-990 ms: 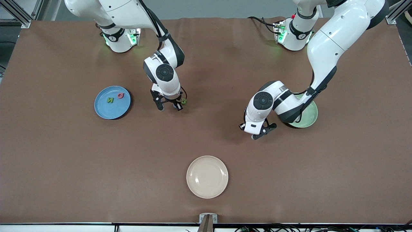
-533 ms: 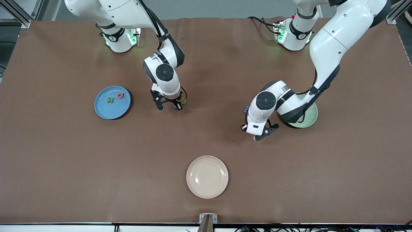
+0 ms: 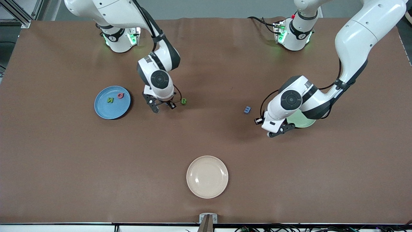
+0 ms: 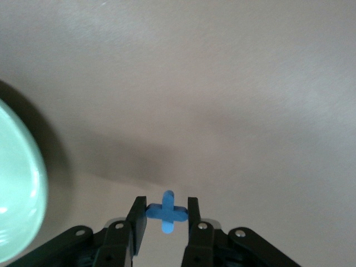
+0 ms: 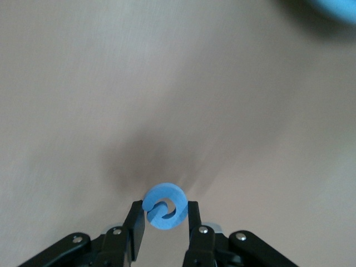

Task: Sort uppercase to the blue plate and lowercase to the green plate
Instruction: 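Grasp and carry the x with the left gripper while the right gripper grasps c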

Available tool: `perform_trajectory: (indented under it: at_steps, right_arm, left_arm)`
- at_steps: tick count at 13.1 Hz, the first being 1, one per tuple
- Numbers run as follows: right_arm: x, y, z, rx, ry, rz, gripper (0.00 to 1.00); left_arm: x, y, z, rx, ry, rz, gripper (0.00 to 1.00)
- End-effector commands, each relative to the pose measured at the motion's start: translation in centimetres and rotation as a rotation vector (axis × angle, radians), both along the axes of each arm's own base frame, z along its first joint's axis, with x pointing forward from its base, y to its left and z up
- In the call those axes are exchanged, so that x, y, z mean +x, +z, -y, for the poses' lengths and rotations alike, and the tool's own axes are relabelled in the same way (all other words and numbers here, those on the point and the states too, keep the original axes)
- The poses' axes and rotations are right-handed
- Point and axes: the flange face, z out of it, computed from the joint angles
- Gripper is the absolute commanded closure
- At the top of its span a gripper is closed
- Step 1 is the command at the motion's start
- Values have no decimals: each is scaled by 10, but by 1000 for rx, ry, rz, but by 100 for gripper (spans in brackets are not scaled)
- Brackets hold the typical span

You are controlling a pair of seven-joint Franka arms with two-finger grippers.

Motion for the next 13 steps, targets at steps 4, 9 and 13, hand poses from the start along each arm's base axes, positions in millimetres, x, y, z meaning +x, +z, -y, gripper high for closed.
perform_trajectory:
  at_steps: [4, 9, 13]
  right_arm:
    - [29, 42, 101, 7, 169, -130, 100]
    - [42, 42, 181, 50, 274, -172, 99]
    - [41, 37, 212, 73, 335, -200, 99]
  left_arm:
    - [-32, 4, -49, 66, -200, -5, 90]
    - [-45, -3, -98, 99, -277, 2, 90]
    - [-51, -13, -112, 95, -297, 32, 90]
